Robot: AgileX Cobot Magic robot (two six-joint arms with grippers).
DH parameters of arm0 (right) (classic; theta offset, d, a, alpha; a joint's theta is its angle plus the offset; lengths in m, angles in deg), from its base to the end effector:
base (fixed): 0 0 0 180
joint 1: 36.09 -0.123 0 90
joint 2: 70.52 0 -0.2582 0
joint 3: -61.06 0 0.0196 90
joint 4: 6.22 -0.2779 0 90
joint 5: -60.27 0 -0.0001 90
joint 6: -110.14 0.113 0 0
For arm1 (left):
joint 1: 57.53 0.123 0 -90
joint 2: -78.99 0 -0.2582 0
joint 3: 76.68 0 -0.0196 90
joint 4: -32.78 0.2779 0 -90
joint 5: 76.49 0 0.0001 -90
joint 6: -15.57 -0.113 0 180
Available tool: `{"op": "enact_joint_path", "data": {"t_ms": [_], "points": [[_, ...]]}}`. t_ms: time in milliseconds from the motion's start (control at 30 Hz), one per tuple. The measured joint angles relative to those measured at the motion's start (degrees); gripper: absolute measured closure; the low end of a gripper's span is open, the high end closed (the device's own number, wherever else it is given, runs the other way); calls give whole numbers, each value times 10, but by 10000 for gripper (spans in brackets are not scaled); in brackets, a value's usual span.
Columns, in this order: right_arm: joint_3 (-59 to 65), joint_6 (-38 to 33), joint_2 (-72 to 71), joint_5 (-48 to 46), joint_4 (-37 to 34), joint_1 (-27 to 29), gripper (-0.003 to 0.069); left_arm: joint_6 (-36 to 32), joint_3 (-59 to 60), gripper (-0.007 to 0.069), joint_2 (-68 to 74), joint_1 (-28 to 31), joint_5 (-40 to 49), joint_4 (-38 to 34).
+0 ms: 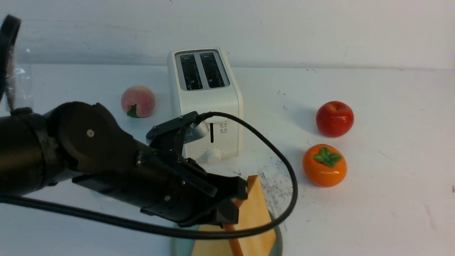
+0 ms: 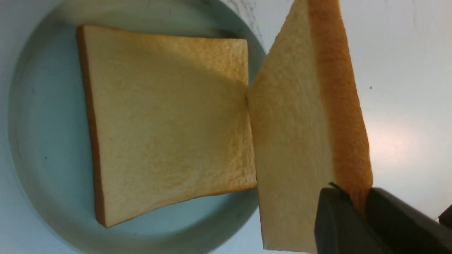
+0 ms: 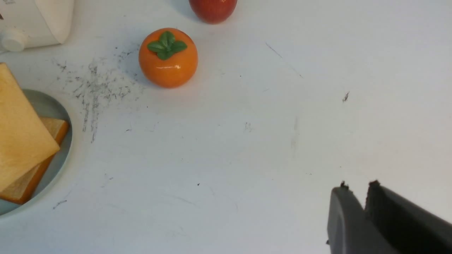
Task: Take toasted bread from bread machine on white table place on plate.
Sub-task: 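Place the slice of bread on the plate with the left gripper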
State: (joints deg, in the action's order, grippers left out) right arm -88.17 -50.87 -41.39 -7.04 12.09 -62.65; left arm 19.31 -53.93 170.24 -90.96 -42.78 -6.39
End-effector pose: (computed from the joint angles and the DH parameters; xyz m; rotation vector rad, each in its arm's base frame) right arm 0.0972 0.0120 0.3412 -0.1181 2.1678 0.0577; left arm 0.2565 -0.2168 0.2033 0.0654 2.6477 -0.9290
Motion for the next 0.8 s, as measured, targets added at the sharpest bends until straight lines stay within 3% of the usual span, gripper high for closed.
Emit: {"op": "enact_joint_path", "data": {"t_ms": [400,800], "points": [[0,0,0,-5,4,0,557,-4,0,559,21,0,-34,-5],[0,0,0,-6,4,0,545,-13,0,559,21,0,-34,62]]}}
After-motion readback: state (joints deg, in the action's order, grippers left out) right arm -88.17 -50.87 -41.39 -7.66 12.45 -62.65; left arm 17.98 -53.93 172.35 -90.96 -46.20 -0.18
